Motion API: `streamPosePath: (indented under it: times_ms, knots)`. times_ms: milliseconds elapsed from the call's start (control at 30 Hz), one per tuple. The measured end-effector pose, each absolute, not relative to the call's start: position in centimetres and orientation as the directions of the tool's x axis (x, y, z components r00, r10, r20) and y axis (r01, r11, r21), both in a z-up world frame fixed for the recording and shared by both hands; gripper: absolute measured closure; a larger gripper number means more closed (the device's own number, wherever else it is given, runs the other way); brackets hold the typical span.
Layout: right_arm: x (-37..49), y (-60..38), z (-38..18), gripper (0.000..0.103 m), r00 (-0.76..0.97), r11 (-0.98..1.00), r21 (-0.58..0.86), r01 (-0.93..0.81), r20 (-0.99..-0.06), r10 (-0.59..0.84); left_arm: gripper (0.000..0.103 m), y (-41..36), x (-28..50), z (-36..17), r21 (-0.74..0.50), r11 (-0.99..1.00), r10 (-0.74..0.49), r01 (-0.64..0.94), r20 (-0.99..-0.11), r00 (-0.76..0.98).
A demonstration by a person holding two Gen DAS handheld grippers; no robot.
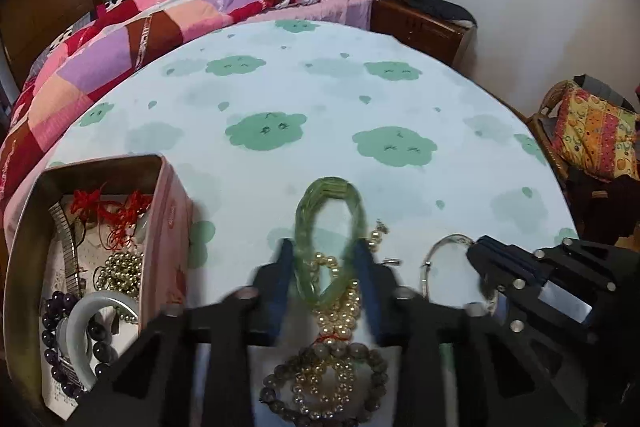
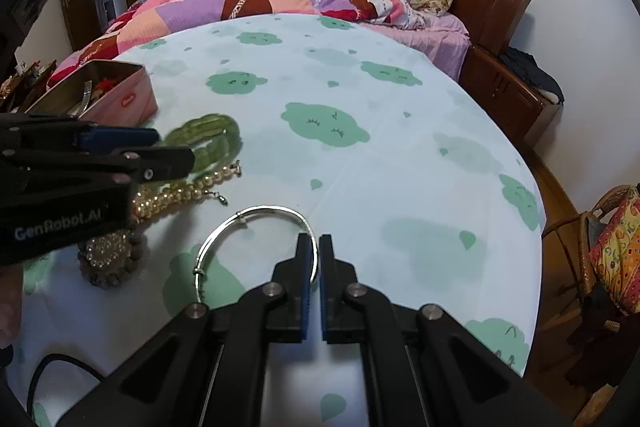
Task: Organize jewelry
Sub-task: 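Grasp the green jade bangle with the left gripper while the right gripper grasps the silver open bangle, then lower the green bangle into the tin with the left gripper while the right gripper drops the silver bangle in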
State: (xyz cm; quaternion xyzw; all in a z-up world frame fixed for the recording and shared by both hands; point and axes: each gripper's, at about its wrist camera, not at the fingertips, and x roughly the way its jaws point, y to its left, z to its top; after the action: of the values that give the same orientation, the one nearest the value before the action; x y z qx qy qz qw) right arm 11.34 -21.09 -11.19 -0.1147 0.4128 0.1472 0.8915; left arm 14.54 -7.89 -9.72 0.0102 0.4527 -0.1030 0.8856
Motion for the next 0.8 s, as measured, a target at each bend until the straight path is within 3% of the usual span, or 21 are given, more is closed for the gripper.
streamPosePath:
  times_ms: [400, 800]
  knots:
    - [11.4, -21.2, -11.1, 0.099, 0.617, 0.933, -0.071, -0.353, -0.767, 0.175, 0.091, -7.9, 11.4, -6.7, -0.054, 0.977, -0.178, 0.204, -0.730, 0.660]
    - [10.9, -22.5, -10.3, 0.098, 0.603, 0.931, 0.067, -0.359, -0.744, 0.286, 0.091, -5.2, 7.9, -2.1, -0.075, 0.984, -0.170, 0.160, -0.640, 0.749]
